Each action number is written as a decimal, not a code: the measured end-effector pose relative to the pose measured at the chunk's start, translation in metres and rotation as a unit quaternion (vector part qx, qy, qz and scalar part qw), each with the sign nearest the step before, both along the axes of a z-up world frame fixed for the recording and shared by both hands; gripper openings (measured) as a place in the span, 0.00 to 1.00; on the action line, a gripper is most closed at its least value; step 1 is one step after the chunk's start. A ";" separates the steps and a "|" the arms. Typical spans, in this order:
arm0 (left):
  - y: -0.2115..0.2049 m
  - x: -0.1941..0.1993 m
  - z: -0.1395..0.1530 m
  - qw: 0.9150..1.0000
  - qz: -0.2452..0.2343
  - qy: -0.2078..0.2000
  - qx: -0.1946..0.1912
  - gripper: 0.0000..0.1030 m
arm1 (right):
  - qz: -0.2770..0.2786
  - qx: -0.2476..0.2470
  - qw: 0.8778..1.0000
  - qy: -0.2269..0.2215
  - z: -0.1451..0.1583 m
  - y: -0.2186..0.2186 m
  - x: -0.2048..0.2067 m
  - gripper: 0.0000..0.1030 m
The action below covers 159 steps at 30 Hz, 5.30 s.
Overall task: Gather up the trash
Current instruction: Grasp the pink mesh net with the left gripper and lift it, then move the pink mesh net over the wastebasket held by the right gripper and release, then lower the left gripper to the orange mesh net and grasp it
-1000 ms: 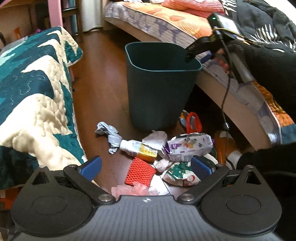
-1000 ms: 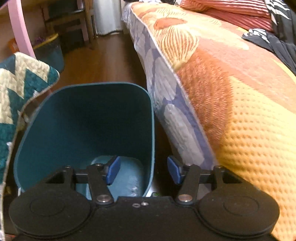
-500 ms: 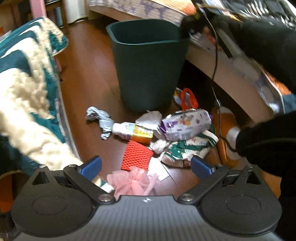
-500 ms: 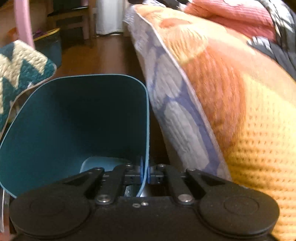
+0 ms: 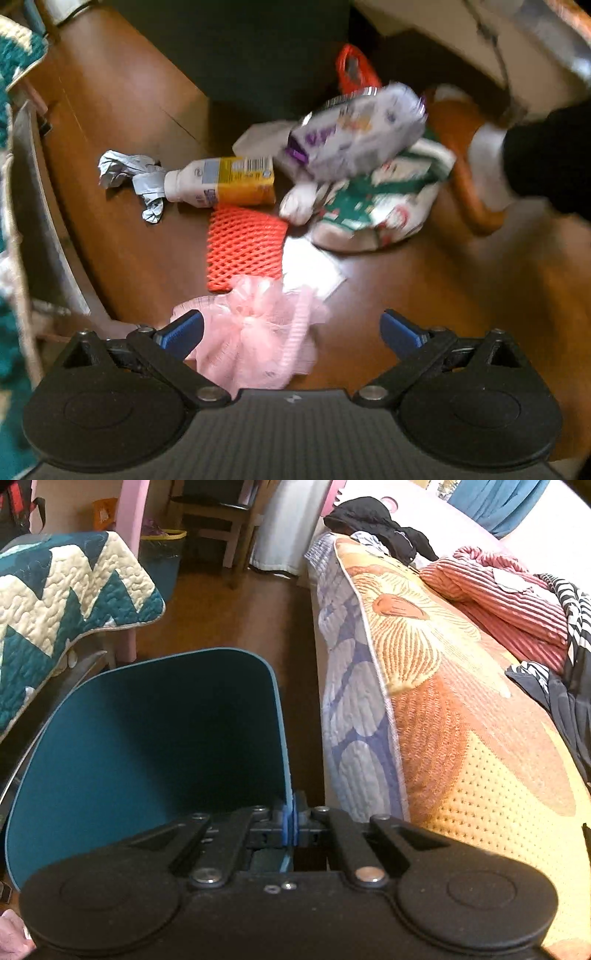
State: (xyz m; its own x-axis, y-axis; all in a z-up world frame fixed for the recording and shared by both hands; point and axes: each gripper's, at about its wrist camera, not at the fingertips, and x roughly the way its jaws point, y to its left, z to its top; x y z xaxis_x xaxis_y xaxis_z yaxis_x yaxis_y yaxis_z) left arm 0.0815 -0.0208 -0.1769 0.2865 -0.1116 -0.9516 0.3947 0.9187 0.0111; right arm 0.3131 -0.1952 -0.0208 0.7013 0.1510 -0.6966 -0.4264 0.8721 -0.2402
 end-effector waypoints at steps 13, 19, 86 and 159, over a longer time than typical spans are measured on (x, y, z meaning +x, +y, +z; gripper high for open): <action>-0.004 0.019 -0.074 0.992 0.004 0.059 0.108 0.17 | -0.002 0.020 1.000 0.001 -0.002 0.002 -0.001 0.04; 0.009 0.033 0.004 0.996 0.077 0.030 0.030 0.14 | -0.002 0.021 1.000 0.000 -0.002 0.004 -0.004 0.04; 0.010 0.131 0.160 0.944 0.237 -0.208 -0.099 0.84 | 0.069 -0.003 0.997 -0.040 -0.001 0.030 -0.016 0.04; 0.011 0.079 -0.126 0.987 0.144 0.066 -0.008 0.94 | 0.062 0.007 0.998 -0.025 -0.009 0.011 -0.009 0.04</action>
